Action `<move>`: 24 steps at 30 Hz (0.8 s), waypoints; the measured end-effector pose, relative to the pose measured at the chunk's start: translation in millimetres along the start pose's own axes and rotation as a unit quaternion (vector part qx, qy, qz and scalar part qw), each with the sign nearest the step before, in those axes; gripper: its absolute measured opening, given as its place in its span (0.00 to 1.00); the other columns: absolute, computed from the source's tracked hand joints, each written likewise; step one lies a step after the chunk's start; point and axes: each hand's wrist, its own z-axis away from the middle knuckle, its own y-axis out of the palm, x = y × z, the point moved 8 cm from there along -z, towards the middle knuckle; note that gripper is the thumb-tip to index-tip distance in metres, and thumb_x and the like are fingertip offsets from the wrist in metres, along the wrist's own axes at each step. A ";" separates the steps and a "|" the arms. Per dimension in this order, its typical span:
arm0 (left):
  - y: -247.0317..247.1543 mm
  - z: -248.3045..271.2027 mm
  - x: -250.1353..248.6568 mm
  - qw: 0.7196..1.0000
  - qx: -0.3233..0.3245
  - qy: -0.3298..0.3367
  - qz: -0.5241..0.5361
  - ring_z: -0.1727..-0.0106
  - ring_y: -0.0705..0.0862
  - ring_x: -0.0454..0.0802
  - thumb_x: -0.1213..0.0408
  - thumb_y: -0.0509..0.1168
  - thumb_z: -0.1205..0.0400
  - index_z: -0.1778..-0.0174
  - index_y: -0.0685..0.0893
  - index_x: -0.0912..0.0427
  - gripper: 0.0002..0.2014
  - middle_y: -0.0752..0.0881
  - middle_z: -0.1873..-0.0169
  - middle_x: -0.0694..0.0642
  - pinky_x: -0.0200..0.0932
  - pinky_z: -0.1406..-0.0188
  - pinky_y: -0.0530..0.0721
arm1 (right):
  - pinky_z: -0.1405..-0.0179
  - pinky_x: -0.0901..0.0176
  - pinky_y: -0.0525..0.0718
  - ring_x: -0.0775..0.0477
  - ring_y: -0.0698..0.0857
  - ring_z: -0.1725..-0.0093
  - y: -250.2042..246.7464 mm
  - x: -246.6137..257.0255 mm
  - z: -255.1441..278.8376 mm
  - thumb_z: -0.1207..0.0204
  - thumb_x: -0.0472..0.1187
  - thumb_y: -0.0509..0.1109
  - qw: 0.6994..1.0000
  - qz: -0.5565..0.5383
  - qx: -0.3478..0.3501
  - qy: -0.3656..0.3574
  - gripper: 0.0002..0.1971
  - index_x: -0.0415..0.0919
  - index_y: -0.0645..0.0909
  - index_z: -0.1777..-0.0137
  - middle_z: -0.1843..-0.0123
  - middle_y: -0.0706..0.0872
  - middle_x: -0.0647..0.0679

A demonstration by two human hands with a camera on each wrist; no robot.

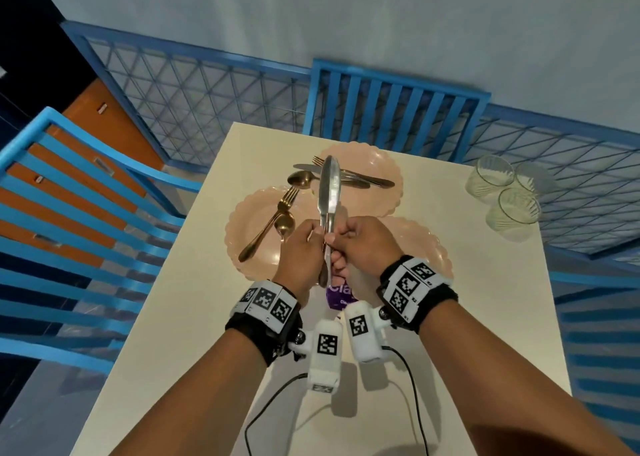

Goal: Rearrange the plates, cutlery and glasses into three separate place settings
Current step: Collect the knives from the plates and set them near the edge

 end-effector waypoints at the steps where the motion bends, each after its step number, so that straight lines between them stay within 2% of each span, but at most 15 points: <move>1: 2.1 1.7 1.3 1.000 0.005 -0.007 0.017 0.72 0.82 0.57 0.59 0.52 0.09 0.53 0.78 0.56 0.12 0.79 0.72 0.64 0.52 0.70 0.84 | 0.66 0.49 0.89 0.45 0.84 0.74 0.7 -1.9 -1.7 0.18 0.39 0.73 1.000 0.009 0.002 0.005 0.09 0.31 0.85 0.51 0.72 0.87 0.42; 4: 1.8 3.2 2.4 1.000 -0.013 0.003 0.002 0.78 0.78 0.52 0.60 0.49 0.08 0.53 0.78 0.58 0.14 0.79 0.75 0.59 0.40 0.77 0.70 | 0.72 0.57 0.85 0.48 0.84 0.78 2.9 -1.5 -9.2 0.19 0.37 0.74 0.999 0.044 0.004 -0.015 0.06 0.34 0.83 0.54 0.72 0.88 0.43; 6: -4.4 -1.6 1.8 0.998 -0.047 0.027 -0.027 0.80 0.75 0.51 0.57 0.49 0.07 0.53 0.78 0.60 0.17 0.82 0.71 0.61 0.37 0.80 0.68 | 0.69 0.61 0.83 0.55 0.84 0.77 4.5 3.0 -15.6 0.20 0.36 0.73 0.993 0.109 -0.003 -0.046 0.03 0.38 0.84 0.55 0.70 0.87 0.47; 8: -11.0 -8.6 1.3 0.995 -0.076 0.044 -0.053 0.79 0.73 0.48 0.53 0.50 0.08 0.57 0.79 0.56 0.18 0.82 0.69 0.60 0.38 0.80 0.67 | 0.67 0.66 0.82 0.59 0.85 0.73 4.5 8.9 -20.2 0.21 0.35 0.74 0.988 0.143 -0.005 -0.064 0.06 0.42 0.86 0.60 0.69 0.88 0.51; 10: -16.3 -15.3 -0.5 0.992 -0.087 0.052 -0.073 0.76 0.71 0.47 0.51 0.51 0.08 0.57 0.80 0.56 0.19 0.79 0.69 0.56 0.41 0.77 0.66 | 0.65 0.60 0.83 0.53 0.88 0.68 -6.1 14.4 -28.7 0.22 0.35 0.72 0.983 0.167 -0.032 -0.074 0.10 0.44 0.87 0.64 0.67 0.89 0.50; 12: -22.9 -21.3 -1.1 0.991 -0.097 0.045 -0.081 0.75 0.72 0.47 0.52 0.51 0.08 0.54 0.81 0.59 0.19 0.78 0.71 0.53 0.42 0.76 0.66 | 0.62 0.56 0.86 0.50 0.88 0.63 -29.6 22.1 -42.8 0.21 0.35 0.70 0.975 0.190 -0.092 -0.073 0.10 0.43 0.88 0.63 0.63 0.91 0.50; 15: -31.3 -30.5 -3.9 0.992 -0.113 0.020 -0.048 0.79 0.73 0.45 0.52 0.51 0.07 0.54 0.79 0.61 0.20 0.77 0.74 0.53 0.36 0.82 0.70 | 0.57 0.54 0.91 0.46 0.90 0.60 -60.1 32.7 -78.1 0.20 0.35 0.69 0.963 0.219 -0.147 -0.058 0.09 0.44 0.89 0.59 0.58 0.91 0.48; 17: -33.1 -39.6 -5.8 0.993 -0.118 0.003 -0.020 0.82 0.72 0.45 0.52 0.50 0.07 0.54 0.77 0.62 0.20 0.76 0.73 0.55 0.33 0.87 0.68 | 0.52 0.52 0.89 0.43 0.90 0.56 -66.9 39.9 -107.1 0.20 0.33 0.67 0.947 0.281 -0.148 -0.059 0.10 0.43 0.90 0.57 0.56 0.91 0.45; 20: -32.1 -55.3 -9.9 0.993 -0.117 0.012 -0.019 0.88 0.70 0.41 0.52 0.50 0.07 0.58 0.75 0.61 0.20 0.74 0.77 0.54 0.32 0.89 0.67 | 0.45 0.48 0.88 0.41 0.88 0.52 -62.3 44.6 -145.6 0.20 0.34 0.68 0.920 0.363 -0.130 -0.068 0.09 0.41 0.90 0.55 0.55 0.91 0.43; 22: -31.6 -66.2 -7.3 0.994 -0.110 0.015 -0.013 0.88 0.69 0.40 0.51 0.51 0.07 0.60 0.75 0.60 0.20 0.73 0.78 0.53 0.32 0.88 0.66 | 0.45 0.49 0.87 0.41 0.87 0.52 -53.3 41.5 -169.6 0.20 0.35 0.68 0.899 0.414 -0.117 -0.083 0.08 0.41 0.89 0.55 0.55 0.90 0.43; 24: -31.9 -74.2 -2.7 0.995 -0.099 0.008 -0.022 0.84 0.71 0.42 0.49 0.52 0.08 0.60 0.75 0.60 0.21 0.75 0.76 0.53 0.34 0.84 0.67 | 0.50 0.52 0.85 0.41 0.86 0.54 -44.7 37.7 -189.2 0.20 0.36 0.69 0.871 0.468 -0.110 -0.097 0.07 0.42 0.89 0.54 0.55 0.89 0.43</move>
